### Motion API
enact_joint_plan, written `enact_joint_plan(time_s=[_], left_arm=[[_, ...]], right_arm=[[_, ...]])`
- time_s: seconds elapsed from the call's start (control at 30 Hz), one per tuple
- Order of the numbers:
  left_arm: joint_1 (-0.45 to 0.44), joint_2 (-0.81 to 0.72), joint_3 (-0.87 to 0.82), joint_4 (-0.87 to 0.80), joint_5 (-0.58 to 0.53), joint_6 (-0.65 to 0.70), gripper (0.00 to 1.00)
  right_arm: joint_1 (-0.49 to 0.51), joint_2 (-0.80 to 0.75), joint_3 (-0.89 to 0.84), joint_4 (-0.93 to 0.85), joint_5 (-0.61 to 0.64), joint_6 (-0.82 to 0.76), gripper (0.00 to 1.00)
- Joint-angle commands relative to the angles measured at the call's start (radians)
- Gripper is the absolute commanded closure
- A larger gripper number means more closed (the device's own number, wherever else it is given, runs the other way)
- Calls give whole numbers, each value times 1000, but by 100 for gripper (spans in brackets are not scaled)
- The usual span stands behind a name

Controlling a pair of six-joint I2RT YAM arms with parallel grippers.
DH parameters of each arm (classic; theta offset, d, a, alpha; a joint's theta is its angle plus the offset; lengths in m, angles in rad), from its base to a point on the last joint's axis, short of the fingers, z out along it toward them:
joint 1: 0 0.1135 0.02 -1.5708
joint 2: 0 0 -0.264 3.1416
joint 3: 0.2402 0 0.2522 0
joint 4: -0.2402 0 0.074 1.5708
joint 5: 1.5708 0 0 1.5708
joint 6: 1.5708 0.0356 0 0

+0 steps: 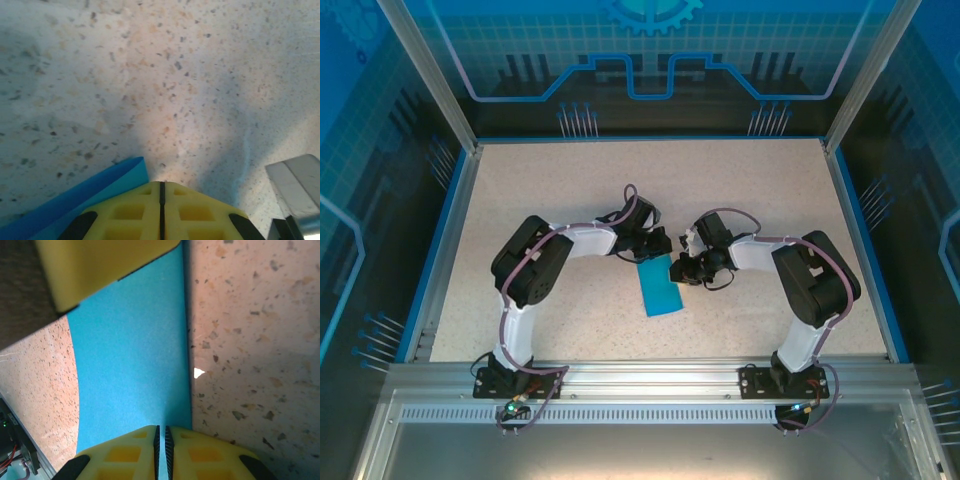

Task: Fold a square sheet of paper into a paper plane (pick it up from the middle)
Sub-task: Fold the square sheet of paper in half at the center of the table.

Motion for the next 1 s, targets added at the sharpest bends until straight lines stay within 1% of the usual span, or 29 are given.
enact_joint_plan(time_s=[0.0, 0.2, 0.53, 0.97], left_arm=[[-7, 25, 28, -47, -43, 13, 90], [-7, 40, 29, -64, -63, 23, 90], [-7, 53, 20, -81, -90, 29, 90], [-7, 53, 5, -76, -97, 30, 90]], right_arm=[[-7, 23, -29, -42, 5, -21, 85], [-11, 5, -46, -47, -20, -29, 84], [-5, -69, -120, -124, -68, -82, 83], [31, -175, -263, -171, -87, -57, 80]])
